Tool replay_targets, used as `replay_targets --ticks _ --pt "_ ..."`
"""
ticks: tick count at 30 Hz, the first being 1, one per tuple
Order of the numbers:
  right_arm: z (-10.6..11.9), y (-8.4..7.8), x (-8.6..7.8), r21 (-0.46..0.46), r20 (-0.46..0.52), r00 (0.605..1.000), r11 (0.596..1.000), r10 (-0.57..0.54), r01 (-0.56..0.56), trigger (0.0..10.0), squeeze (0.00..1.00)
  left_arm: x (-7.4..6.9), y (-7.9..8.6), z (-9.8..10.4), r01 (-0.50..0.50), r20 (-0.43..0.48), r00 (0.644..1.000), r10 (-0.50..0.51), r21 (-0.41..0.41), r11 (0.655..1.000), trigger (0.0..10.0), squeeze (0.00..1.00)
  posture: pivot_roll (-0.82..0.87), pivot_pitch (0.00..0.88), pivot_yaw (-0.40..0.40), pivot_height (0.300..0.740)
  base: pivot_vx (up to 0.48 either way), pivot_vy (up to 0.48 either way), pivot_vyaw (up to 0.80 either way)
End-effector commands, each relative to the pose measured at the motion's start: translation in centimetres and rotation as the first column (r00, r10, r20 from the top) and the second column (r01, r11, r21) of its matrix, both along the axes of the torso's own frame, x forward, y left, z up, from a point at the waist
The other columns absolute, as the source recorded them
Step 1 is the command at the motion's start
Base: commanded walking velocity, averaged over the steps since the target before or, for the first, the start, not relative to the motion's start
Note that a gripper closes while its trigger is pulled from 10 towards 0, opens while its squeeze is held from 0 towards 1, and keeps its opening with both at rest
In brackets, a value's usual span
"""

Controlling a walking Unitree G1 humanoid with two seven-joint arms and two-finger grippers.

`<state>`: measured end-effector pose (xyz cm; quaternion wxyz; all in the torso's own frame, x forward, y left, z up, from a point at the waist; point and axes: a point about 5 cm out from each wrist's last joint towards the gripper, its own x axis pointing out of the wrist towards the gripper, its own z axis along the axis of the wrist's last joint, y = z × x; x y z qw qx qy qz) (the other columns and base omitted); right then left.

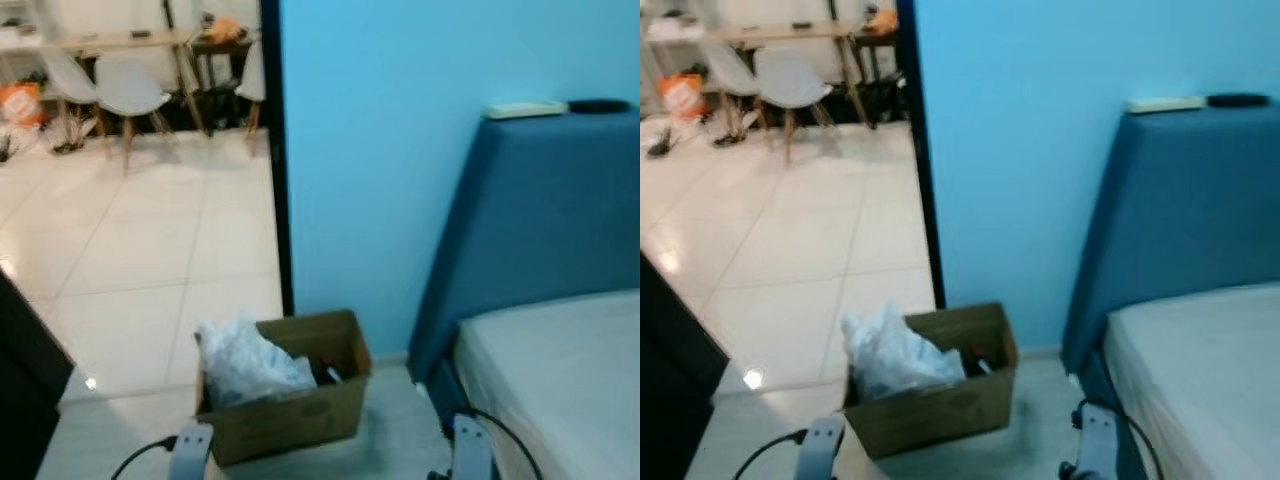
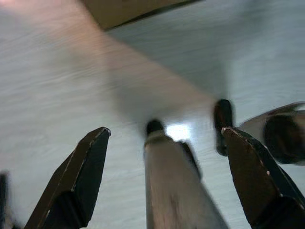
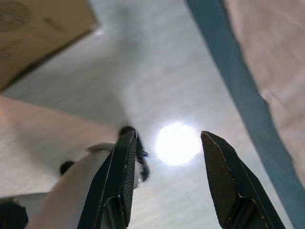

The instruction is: Clean up the room

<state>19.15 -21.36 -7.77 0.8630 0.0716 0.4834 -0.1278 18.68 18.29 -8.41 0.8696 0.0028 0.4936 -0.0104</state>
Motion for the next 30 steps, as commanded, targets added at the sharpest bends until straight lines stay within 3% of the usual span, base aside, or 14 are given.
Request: replay_targets --ticks 1,30 --pt "-0.2 0.9 0.0 0.014 -0.005 1.0 1.0 0.022 -0.022 10.0 0.0 -0.6 0.5 -0.2 0.008 -0.027 1.0 -0.008 0.008 1.0 10.0 0.0 0.0 0.0 -0.014 0.707 0.0 0.0 -0.68" --pt "0.2 0.4 0.5 -0.018 0.017 1.0 1.0 0.015 -0.014 10.0 0.0 -1.5 -1.4 -0.7 0.123 -0.045 0.991 -0.126 -0.063 0.99 10.0 0.0 -0.01 0.0 -0.016 0.707 0.0 0.0 -0.67"
